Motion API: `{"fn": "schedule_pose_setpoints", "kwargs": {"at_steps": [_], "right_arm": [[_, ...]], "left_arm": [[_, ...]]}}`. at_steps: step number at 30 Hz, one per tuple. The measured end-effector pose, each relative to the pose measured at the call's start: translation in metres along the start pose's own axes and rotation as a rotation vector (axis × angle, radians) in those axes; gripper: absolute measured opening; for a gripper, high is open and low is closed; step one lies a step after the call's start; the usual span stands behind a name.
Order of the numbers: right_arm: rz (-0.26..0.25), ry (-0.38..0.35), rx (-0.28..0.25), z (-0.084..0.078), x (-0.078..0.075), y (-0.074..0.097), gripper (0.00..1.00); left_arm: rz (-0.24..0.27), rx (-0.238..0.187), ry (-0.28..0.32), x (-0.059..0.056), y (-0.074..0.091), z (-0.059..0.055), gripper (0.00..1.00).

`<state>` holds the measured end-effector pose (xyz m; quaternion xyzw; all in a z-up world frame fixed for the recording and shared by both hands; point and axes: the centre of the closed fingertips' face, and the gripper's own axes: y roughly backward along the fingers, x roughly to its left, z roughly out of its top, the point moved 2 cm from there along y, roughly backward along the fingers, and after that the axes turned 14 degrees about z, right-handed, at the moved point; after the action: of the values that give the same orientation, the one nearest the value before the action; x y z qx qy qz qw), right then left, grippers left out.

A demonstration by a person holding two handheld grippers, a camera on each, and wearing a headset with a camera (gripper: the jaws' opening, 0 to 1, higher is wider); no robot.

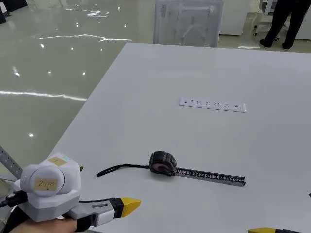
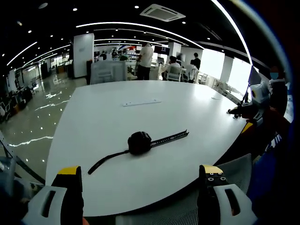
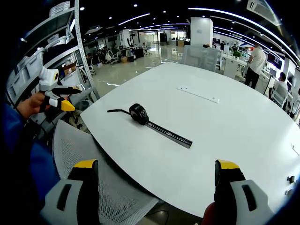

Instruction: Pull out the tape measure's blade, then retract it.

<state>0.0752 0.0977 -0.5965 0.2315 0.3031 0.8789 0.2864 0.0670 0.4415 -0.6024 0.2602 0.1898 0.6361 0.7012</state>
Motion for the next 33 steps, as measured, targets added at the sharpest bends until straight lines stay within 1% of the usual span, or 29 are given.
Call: {"fn": "schedule_pose_setpoints", "kwargs": {"at_steps": [4,7,9,11,14,16,18,20,21,23,25,29,30,33], "right_arm": [[0.004,0.001,0.003,-0.002,0.001,0.001,1.00],[0.005,0.001,0.003,-0.003,-0.001,-0.002,1.00],[0.001,-0.005,-0.009,-0.002,-0.004,-0.004,1.00],[0.003,-0.004,-0.004,-0.003,-0.007,-0.009,1.00],[0.015,0.007,0.004,-0.004,-0.006,-0.012,1.00],[0.019,0.011,0.000,-0.003,-0.007,-0.014,1.00],[0.026,0.018,-0.002,-0.002,-0.008,-0.017,1.00],[0.033,0.027,-0.003,-0.001,-0.009,-0.020,1.00],[0.039,0.039,-0.001,-0.001,-0.010,-0.022,0.99],[0.041,0.046,0.007,-0.003,-0.012,-0.024,0.97],[0.044,0.053,0.015,-0.004,-0.014,-0.026,0.96],[0.042,0.048,0.023,-0.007,-0.020,-0.030,0.96],[0.042,0.049,0.027,-0.008,-0.020,-0.031,0.96],[0.042,0.065,0.051,-0.012,-0.025,-0.036,0.93]], "left_arm": [[0.001,0.016,0.007,-0.001,-0.001,-0.005,1.00],[0.001,0.024,0.024,-0.004,-0.004,-0.006,1.00],[0.008,0.019,0.027,-0.007,-0.006,-0.006,1.00],[0.013,0.025,0.029,-0.010,-0.009,-0.006,1.00],[0.027,0.016,0.032,-0.013,-0.014,-0.004,1.00],[0.026,0.019,0.036,-0.016,-0.017,-0.003,1.00],[0.044,0.025,0.036,-0.016,-0.022,-0.005,0.99],[0.046,0.030,0.044,-0.019,-0.027,-0.005,0.99],[0.058,0.040,0.041,-0.019,-0.030,-0.007,0.99],[0.059,0.038,0.042,-0.021,-0.032,-0.006,0.99],[0.078,0.037,0.045,-0.022,-0.037,-0.005,0.99],[0.092,0.053,0.050,-0.026,-0.046,-0.007,0.99],[0.089,0.051,0.050,-0.027,-0.048,-0.006,0.99],[0.096,0.055,0.047,-0.030,-0.054,-0.007,0.98]]}}
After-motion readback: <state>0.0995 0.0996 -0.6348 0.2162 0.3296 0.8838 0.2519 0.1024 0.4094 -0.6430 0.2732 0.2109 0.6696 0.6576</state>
